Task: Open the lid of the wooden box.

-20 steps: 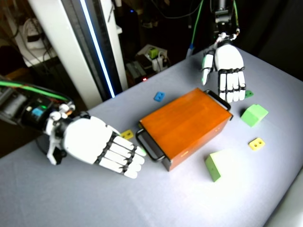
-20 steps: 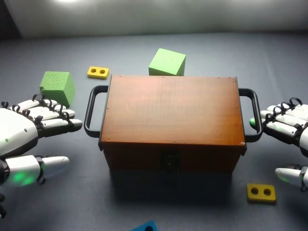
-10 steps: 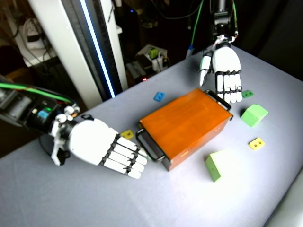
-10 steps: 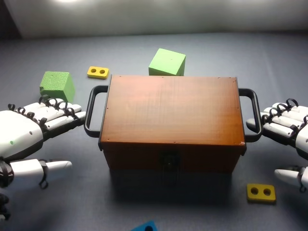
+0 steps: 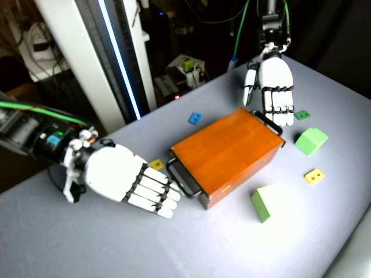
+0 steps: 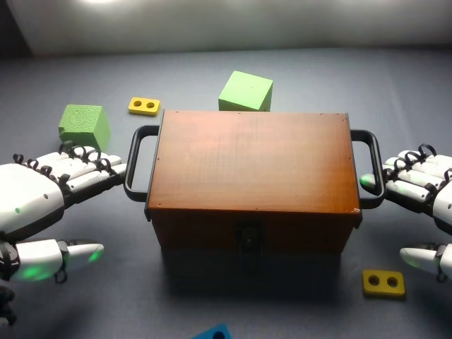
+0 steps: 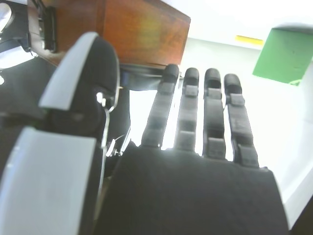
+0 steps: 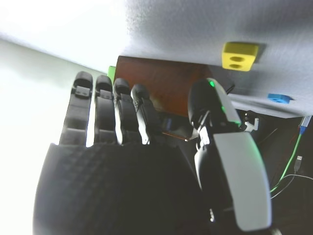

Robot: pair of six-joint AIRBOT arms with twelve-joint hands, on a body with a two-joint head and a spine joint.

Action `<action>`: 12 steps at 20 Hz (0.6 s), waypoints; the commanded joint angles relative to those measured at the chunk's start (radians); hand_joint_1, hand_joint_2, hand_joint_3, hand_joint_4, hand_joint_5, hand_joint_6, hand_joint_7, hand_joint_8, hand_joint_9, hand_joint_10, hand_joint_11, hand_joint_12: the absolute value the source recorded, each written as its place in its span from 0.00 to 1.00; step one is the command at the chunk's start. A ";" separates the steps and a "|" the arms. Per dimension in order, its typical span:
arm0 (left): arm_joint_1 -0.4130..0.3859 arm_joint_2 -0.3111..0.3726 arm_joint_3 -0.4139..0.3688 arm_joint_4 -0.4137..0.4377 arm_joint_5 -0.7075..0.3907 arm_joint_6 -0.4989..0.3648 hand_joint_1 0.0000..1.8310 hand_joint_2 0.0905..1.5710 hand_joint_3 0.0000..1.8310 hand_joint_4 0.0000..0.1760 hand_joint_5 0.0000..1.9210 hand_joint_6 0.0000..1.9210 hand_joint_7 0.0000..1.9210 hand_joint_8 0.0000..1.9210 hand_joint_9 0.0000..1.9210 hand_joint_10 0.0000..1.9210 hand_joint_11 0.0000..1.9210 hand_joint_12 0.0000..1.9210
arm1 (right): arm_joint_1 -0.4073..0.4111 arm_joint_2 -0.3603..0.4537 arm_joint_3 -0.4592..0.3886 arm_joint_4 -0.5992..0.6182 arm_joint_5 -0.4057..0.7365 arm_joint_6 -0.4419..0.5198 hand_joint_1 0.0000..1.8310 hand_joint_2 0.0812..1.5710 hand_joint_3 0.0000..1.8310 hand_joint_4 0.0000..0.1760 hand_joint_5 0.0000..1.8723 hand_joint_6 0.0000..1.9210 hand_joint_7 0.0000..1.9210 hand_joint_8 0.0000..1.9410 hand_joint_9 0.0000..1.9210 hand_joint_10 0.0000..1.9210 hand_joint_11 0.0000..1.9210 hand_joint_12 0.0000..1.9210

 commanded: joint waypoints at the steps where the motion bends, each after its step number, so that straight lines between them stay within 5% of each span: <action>1: -0.010 0.001 -0.006 0.004 -0.126 -0.009 0.22 0.86 0.00 0.45 0.00 0.00 0.00 0.00 0.00 0.00 0.00 0.00 | 0.012 0.007 0.002 -0.007 0.104 0.000 0.23 0.89 0.00 0.00 0.00 0.00 0.00 0.00 0.00 0.00 0.00 0.00; 4: -0.012 -0.003 -0.003 0.008 -0.107 -0.010 0.18 0.86 0.00 0.00 0.00 0.00 0.00 0.00 0.00 0.00 0.00 0.00 | 0.013 0.007 0.003 -0.007 0.104 0.000 0.22 0.89 0.00 0.00 0.00 0.00 0.00 0.00 0.00 0.00 0.00 0.00; 12: -0.033 -0.034 0.022 0.029 -0.047 -0.018 0.20 0.85 0.00 0.00 0.00 0.00 0.00 0.00 0.00 0.00 0.00 0.00 | 0.025 -0.001 0.016 -0.008 0.071 0.000 0.30 0.88 0.00 0.00 0.00 0.00 0.00 0.00 0.00 0.00 0.00 0.00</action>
